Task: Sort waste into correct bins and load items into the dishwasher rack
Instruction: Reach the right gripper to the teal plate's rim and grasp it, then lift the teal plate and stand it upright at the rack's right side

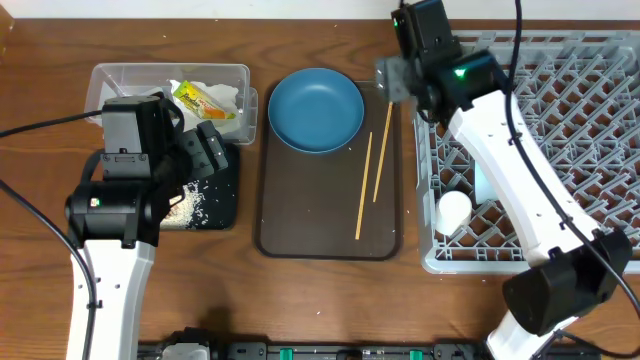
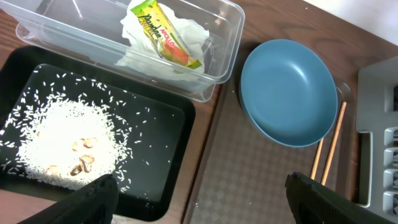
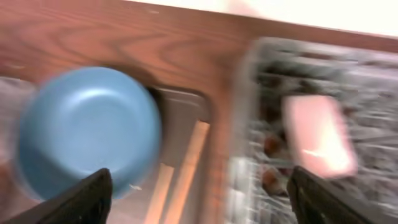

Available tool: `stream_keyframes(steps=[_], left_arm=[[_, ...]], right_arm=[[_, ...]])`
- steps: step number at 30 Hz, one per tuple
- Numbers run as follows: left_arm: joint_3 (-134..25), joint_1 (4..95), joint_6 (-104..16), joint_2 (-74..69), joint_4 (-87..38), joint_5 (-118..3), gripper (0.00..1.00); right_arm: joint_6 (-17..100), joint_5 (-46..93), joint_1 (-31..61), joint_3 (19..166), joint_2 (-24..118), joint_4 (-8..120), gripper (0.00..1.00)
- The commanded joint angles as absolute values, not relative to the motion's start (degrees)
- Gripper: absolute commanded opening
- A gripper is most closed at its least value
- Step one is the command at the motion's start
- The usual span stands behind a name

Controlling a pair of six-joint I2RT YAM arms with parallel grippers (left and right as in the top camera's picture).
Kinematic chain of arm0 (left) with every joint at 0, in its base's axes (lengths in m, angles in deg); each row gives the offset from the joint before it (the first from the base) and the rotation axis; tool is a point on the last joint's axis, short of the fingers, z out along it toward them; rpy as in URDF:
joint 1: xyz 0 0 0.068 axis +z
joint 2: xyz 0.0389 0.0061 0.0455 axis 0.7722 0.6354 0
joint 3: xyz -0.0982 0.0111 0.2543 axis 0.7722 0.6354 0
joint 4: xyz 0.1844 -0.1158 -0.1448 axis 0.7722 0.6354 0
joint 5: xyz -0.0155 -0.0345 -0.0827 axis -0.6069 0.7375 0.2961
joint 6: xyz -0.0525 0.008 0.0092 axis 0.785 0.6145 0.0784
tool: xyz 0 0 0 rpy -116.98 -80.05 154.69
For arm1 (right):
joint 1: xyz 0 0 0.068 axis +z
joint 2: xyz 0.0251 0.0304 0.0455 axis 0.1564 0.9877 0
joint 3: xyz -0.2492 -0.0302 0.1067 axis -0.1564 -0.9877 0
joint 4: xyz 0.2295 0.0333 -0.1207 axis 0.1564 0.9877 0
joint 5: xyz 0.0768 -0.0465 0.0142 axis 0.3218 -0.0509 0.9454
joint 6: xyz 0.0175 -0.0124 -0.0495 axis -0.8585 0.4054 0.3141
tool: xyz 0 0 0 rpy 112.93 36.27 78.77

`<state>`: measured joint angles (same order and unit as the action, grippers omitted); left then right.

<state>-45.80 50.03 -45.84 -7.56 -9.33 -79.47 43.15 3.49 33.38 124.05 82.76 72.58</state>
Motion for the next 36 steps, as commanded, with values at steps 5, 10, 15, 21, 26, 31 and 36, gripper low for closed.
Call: stream_keyframes(steps=[5,10,15,21,26,31,36], left_arm=[[-47.1,50.3,-46.1,-7.4,-9.2,-79.9,0.89],[-47.1,50.3,-46.1,-7.4,-9.2,-79.9,0.89],[-47.1,50.3,-46.1,-7.4,-9.2,-79.9,0.89],[-47.1,50.3,-46.1,-7.4,-9.2,-79.9,0.89],[-47.1,50.3,-46.1,-7.4,-9.2,-79.9,0.89],[-47.1,50.3,-46.1,-7.4,-9.2,-79.9,0.89],[-47.1,50.3,-46.1,-7.4,-9.2,-79.9,0.89]], right_arm=[[32.7,13.4,34.3,122.4,94.6,70.1,0.78],[30.5,15.6,35.0,122.4,101.2,70.1,0.69],[30.5,17.5,35.0,122.4,105.6,69.6,0.54],[30.6,17.4,34.9,122.4,107.3,70.0,0.16],[30.7,17.4,34.2,122.8,104.9,70.1,0.04],[33.3,16.6,32.7,122.8,99.1,70.2,0.01],[33.6,9.6,30.3,122.8,89.7,71.8,0.01]])
